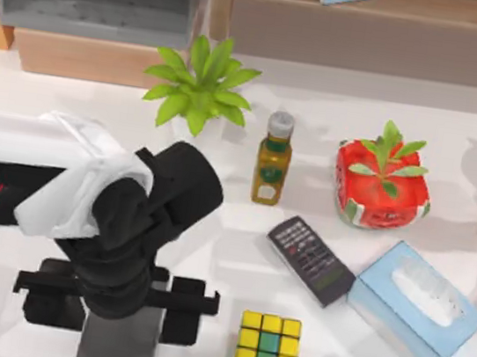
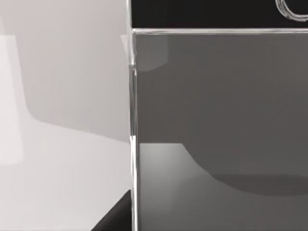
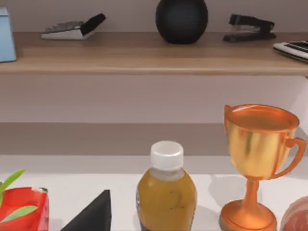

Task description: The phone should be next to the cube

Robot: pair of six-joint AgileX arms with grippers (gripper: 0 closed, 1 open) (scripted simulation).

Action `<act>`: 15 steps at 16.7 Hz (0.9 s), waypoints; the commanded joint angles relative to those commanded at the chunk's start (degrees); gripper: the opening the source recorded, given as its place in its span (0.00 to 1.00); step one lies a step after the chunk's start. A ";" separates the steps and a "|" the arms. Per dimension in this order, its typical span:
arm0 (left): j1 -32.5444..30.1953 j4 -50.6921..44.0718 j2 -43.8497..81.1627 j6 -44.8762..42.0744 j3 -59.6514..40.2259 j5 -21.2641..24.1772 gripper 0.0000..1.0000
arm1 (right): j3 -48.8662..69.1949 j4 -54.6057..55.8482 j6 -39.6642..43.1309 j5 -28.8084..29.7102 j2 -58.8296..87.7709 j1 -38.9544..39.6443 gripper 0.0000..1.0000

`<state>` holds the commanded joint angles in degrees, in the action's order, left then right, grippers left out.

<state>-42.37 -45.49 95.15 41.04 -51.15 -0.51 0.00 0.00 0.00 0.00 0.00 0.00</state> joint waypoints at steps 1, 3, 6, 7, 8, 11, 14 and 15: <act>0.00 0.00 0.00 0.00 0.00 0.00 0.00 | 0.00 0.00 0.00 0.00 0.00 0.00 1.00; 0.00 0.00 0.00 0.00 0.00 0.00 0.00 | 0.00 0.00 0.00 0.00 0.00 0.00 1.00; 0.00 0.00 0.00 0.00 0.00 0.00 0.23 | 0.00 0.00 0.00 0.00 0.00 0.00 1.00; 0.00 0.00 0.00 0.00 0.00 0.00 0.30 | 0.00 0.00 0.00 0.00 0.00 0.00 1.00; 0.00 0.00 0.00 0.00 0.00 0.00 0.38 | 0.00 0.00 0.00 0.00 0.00 0.00 1.00; 0.00 0.00 0.00 0.00 0.00 0.00 0.60 | 0.00 0.00 0.00 0.00 0.00 0.00 1.00; 0.00 0.00 0.00 0.00 0.00 0.00 0.83 | 0.00 0.00 0.00 0.00 0.00 0.00 1.00; 0.00 0.00 0.00 0.00 0.00 0.00 0.90 | 0.00 0.00 0.00 0.00 0.00 0.00 1.00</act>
<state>-42.37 -45.49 95.15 41.04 -51.15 -0.51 0.00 0.00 0.00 0.00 0.00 0.00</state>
